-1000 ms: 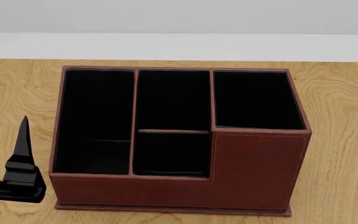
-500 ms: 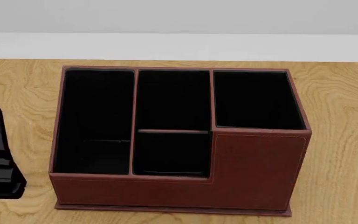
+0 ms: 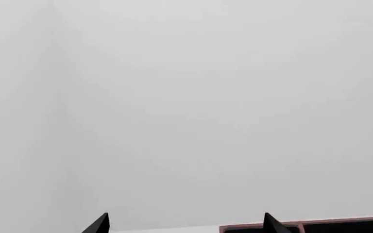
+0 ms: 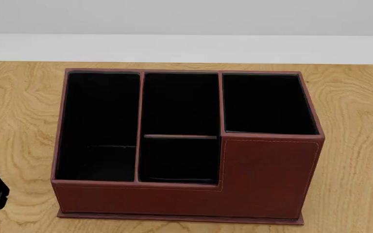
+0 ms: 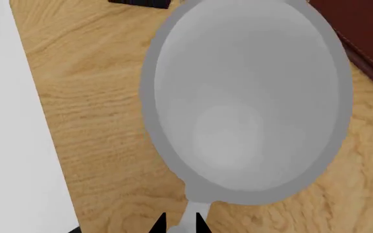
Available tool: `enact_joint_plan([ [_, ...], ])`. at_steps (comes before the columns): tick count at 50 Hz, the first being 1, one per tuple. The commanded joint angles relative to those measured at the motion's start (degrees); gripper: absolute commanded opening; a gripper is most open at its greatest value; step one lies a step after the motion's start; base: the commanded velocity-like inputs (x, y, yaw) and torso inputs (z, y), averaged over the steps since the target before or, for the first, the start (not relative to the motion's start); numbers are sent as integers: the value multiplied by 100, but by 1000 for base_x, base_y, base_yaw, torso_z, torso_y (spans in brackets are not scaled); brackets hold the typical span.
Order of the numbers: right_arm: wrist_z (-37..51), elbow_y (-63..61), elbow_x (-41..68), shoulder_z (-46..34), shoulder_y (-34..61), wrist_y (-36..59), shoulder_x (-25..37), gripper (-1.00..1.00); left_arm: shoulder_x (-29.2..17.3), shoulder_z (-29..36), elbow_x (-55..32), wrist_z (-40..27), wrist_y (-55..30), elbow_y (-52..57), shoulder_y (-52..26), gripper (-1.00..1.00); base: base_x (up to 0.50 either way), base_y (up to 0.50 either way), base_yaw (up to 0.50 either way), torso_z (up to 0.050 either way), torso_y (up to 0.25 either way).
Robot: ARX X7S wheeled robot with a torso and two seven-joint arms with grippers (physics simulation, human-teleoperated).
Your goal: Pick up the white mug and place it to the right of the caddy.
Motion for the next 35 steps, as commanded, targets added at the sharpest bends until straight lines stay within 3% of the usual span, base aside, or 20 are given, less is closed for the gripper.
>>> enact_joint_plan([
  [1,142,-38,282,146,344,-77,86,-100,-269,33,-333,-355,237,-63,60,100,0,0,0,0,0],
  [35,-364,580,213,483,915,-138,330,-100,-517,99,-576,-623,473,-109,95,100,0,0,0,0,0],
])
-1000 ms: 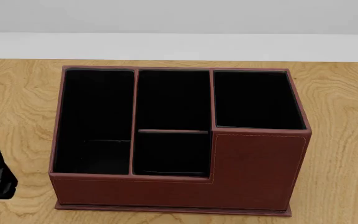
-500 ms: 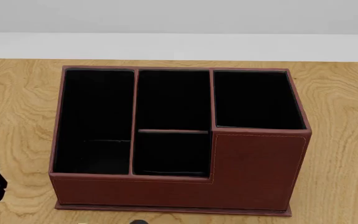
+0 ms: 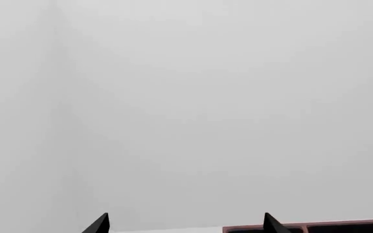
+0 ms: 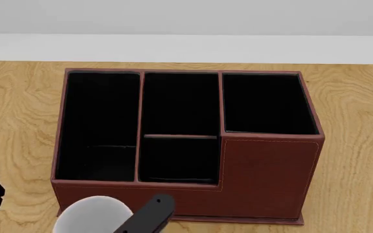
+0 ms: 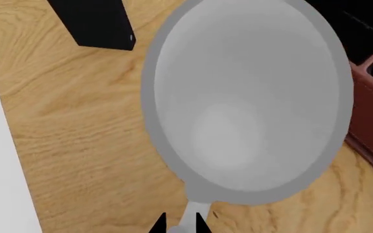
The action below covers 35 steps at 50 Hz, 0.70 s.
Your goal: Pick up the white mug and place it to the right of the caddy.
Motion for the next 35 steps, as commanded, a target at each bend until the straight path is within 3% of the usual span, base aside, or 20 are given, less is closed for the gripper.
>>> enact_joint_plan([
  [1,-223,200,-119,151,172,0,78,-100,-88,29,-96,-96,85,-19,11,100,0,0,0,0,0],
  [35,-295,360,-165,425,402,-179,523,-100,-188,284,-189,-217,231,-194,-122,100,0,0,0,0,1],
])
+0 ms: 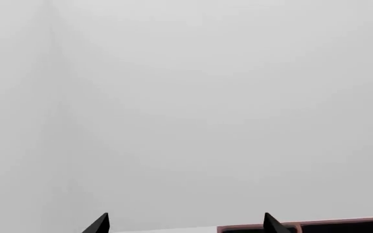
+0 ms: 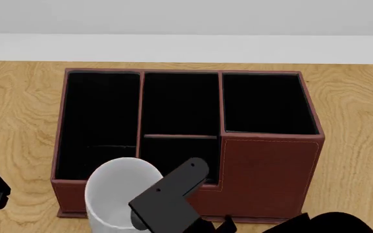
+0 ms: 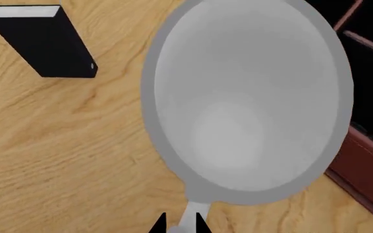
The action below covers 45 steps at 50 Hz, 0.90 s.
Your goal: Pick up the white mug and place it to the right of the caddy.
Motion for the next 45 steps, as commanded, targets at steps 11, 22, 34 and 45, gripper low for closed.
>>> enact_joint_plan([
  [11,15,-107,27,239,55,-122,405,-100,-62,83,-32,-50,100,-76,-14,100,0,0,0,0,0],
  [22,-14,-206,51,377,2,-204,680,-100,-79,121,-51,-69,143,-114,-18,100,0,0,0,0,1],
  [34,-236,-139,-131,524,-105,-279,915,-100,-120,209,-30,-99,284,-213,-26,100,0,0,0,0,0],
  [45,-289,-126,-140,615,-111,-324,1106,-100,-154,212,-60,-116,363,-263,-8,100,0,0,0,0,1],
])
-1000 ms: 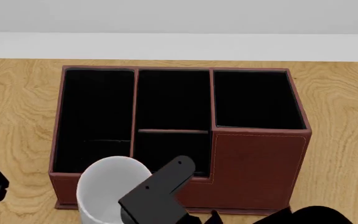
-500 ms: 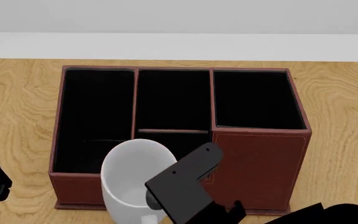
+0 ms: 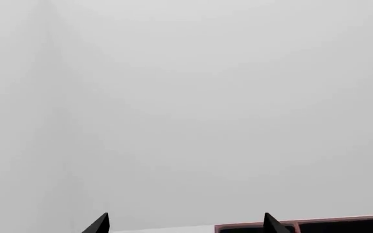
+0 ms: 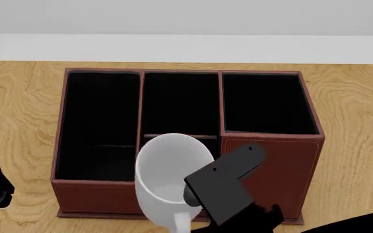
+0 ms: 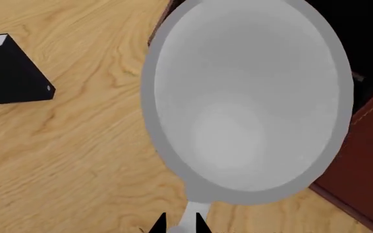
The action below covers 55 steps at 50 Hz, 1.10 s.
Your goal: Pick up the white mug and place it to the right of the caddy.
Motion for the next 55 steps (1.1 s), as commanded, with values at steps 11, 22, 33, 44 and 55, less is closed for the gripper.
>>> enact_joint_plan([
  [11,-111,-87,-56,278,-35,-127,438,-100,-52,51,-24,-19,171,-115,20,100,0,0,0,0,0],
  [22,-49,-222,61,399,-112,-235,730,-100,-81,56,-62,-40,188,-141,10,100,0,0,0,0,1],
  [33,39,-372,163,505,-215,-339,1022,-100,-88,119,-80,-64,172,-181,-53,100,0,0,0,0,0],
  [44,23,-413,133,576,-357,-432,1220,-100,-109,139,-116,-89,183,-170,-51,100,0,0,0,0,1],
  [55,32,-516,186,680,-520,-571,1464,-100,-120,166,-94,-27,320,-257,-28,100,0,0,0,0,0],
])
